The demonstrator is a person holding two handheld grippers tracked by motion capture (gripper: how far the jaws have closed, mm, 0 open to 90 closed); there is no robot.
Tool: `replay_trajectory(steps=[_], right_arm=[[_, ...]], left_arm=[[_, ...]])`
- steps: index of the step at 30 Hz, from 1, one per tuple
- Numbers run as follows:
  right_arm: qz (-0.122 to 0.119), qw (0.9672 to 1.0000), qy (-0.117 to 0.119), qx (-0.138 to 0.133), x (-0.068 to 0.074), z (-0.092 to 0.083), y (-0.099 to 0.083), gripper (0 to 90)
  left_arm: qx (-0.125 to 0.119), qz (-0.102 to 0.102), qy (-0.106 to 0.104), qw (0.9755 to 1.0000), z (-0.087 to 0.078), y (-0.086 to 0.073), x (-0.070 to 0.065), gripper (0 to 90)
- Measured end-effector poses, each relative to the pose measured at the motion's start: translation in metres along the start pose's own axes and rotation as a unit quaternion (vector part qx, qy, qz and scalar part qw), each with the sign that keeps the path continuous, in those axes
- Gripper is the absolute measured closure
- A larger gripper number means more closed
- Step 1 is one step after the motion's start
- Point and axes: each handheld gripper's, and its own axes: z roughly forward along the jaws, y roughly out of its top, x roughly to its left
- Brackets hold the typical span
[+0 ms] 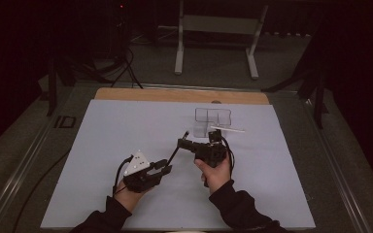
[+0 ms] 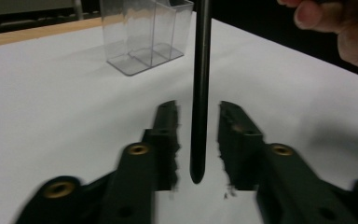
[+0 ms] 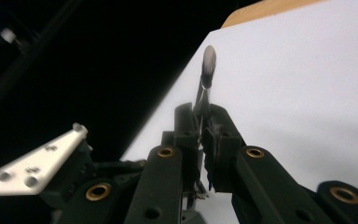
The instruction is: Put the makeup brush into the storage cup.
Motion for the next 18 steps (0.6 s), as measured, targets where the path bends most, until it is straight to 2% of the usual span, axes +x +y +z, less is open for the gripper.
replay_trajectory(steps=[4,6,10,11,12,13,14,15,16,17,18], right_arm=[[-0.042,0.9991,-0.002,0.003,0.006,-0.001,0.001,84.4],[-0.064,0.9979,-0.007,0.004,0.008,-0.002,0.002,84.4],[-0.127,0.9917,-0.016,0.012,0.012,-0.004,0.002,84.4],[-0.127,0.9917,-0.016,0.012,0.012,-0.004,0.002,84.4],[-0.171,0.9849,-0.024,0.015,0.015,-0.006,0.003,84.4],[-0.188,0.9816,-0.029,0.015,0.016,-0.007,0.003,84.3],[-0.2,0.9791,-0.032,0.014,0.017,-0.009,0.004,84.4],[-0.2,0.9791,-0.032,0.014,0.017,-0.009,0.004,84.4],[-0.216,0.9755,-0.037,0.016,0.019,-0.011,0.005,84.4],[-0.216,0.9755,-0.037,0.016,0.019,-0.011,0.005,84.4],[-0.245,0.9683,-0.043,0.019,0.022,-0.017,0.009,84.4]], left_arm=[[0.01,-0.01,0.0,0.9999,0.002,0.0,0.0,55.6],[0.006,-0.015,0.003,0.9999,0.001,0.0,0.001,53.8],[0.008,-0.028,0.01,0.9995,0.001,0.0,0.003,45.6],[0.008,-0.028,0.01,0.9995,0.001,0.0,0.003,42.5],[0.012,-0.033,0.007,0.9993,0.002,0.0,0.003,41.3],[0.014,-0.034,0.007,0.9993,0.002,0.0,0.003,40.2],[0.016,-0.033,0.009,0.9993,0.003,0.0,0.002,37.3],[0.016,-0.033,0.009,0.9993,0.003,0.0,0.002,35.6],[0.016,-0.033,0.009,0.9993,0.003,0.0,0.002,35.6],[0.018,-0.033,0.012,0.9992,0.004,0.0,0.0,35.6],[0.017,-0.031,0.01,0.9993,0.004,0.0,0.0,31.7]])
